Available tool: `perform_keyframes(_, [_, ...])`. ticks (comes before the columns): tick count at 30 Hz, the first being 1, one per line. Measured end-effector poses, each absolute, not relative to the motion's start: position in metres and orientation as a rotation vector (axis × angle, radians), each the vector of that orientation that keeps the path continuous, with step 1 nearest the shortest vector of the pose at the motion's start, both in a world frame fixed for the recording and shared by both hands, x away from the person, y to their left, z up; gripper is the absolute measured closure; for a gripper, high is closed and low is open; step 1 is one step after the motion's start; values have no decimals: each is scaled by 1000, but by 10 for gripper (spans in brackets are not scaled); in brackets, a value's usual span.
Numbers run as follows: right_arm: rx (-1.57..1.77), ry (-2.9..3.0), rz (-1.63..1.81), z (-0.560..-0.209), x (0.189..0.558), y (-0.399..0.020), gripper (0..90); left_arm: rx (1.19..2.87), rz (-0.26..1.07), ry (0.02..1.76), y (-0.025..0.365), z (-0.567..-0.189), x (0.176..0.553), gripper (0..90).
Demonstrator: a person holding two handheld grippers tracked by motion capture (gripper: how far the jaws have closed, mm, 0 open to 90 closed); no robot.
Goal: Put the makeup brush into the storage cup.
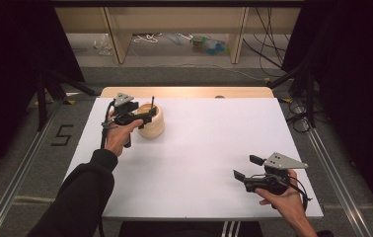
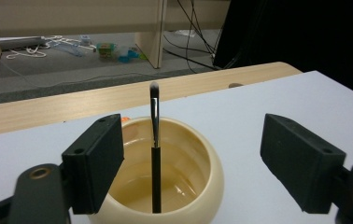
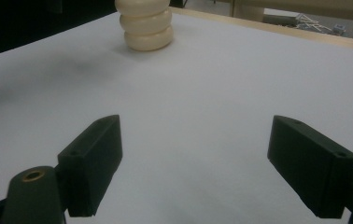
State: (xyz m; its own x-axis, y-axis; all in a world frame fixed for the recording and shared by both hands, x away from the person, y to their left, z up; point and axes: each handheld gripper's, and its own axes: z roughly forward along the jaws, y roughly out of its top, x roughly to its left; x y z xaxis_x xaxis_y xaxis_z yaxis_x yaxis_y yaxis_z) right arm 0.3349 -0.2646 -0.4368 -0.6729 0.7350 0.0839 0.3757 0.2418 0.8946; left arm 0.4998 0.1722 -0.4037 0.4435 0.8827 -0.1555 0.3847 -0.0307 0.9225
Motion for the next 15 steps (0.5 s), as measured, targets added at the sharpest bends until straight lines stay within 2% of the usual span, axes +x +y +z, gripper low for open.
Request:
perform_keyframes(4, [1024,2169,1405,-437,335,-264,186,1611,581,1108,173,-398,492,159])
perform_keyframes(15, [1029,2162,1407,-437,334,-265,185,1606,554,1028,176,-401,460,158])
